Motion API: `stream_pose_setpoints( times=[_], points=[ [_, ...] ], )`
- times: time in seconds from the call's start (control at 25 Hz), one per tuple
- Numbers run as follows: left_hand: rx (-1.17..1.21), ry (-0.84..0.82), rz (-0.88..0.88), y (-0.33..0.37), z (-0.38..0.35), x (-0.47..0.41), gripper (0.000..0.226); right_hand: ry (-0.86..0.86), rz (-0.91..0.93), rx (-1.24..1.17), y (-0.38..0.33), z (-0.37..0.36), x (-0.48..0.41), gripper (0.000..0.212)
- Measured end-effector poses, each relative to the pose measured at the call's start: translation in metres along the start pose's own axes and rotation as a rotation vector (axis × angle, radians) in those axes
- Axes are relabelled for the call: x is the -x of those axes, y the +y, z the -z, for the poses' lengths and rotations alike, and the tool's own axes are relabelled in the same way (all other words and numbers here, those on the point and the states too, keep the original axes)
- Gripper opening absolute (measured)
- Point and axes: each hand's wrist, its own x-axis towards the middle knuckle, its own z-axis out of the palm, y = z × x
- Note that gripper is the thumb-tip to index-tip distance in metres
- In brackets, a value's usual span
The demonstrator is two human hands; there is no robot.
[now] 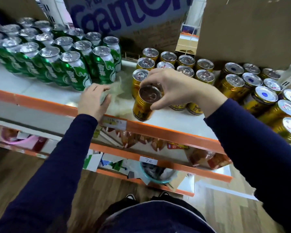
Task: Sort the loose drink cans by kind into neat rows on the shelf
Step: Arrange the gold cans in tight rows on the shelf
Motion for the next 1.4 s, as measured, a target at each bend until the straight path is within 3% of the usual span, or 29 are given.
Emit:
stream_pose_setpoints(
  times=[0.32, 0.52, 0.76, 0.84, 0.92, 1.08, 1.24, 1.4],
  points=[
    [-0.028, 0.004, 0.058, -0.011, -0.009, 0.004, 0.025, -0.059, -0.045, 0.116, -0.009, -0.014, -0.048, 0.066],
    [-0.026, 0.012, 0.045, -0.009, -0.007, 0.005, 0.024, 0.032, -0.045, 0.111, -0.007, -0.021, -0.049, 0.055],
    [-0.072, -0.027, 0.031, -0.012, -0.01, 0.004, 0.027, 0.095, -0.113, 0.036, -0.009, -0.033, -0.036, 0.061],
    [0.012, -0.059, 0.06, -0.013, -0.006, -0.001, 0.027, 0.174, -0.141, 0.018, -0.009, -0.04, -0.024, 0.061],
    [0.245, -0.055, 0.08, -0.004, 0.002, -0.008, 0.024, 0.269, -0.193, -0.019, -0.007, -0.044, -0.005, 0.055],
    [0.355, 0.05, -0.198, 0.06, 0.015, -0.026, 0.02, 0.421, -0.33, -0.052, 0.017, -0.036, 0.049, 0.035],
    [0.329, -0.078, -0.424, 0.142, 0.005, -0.046, 0.023, 0.488, -0.469, -0.023, 0.053, -0.017, 0.111, 0.025],
    [0.357, -0.215, -0.518, 0.227, -0.024, -0.063, 0.025, 0.517, -0.611, 0.021, 0.098, 0.007, 0.172, 0.025]
  ],
)
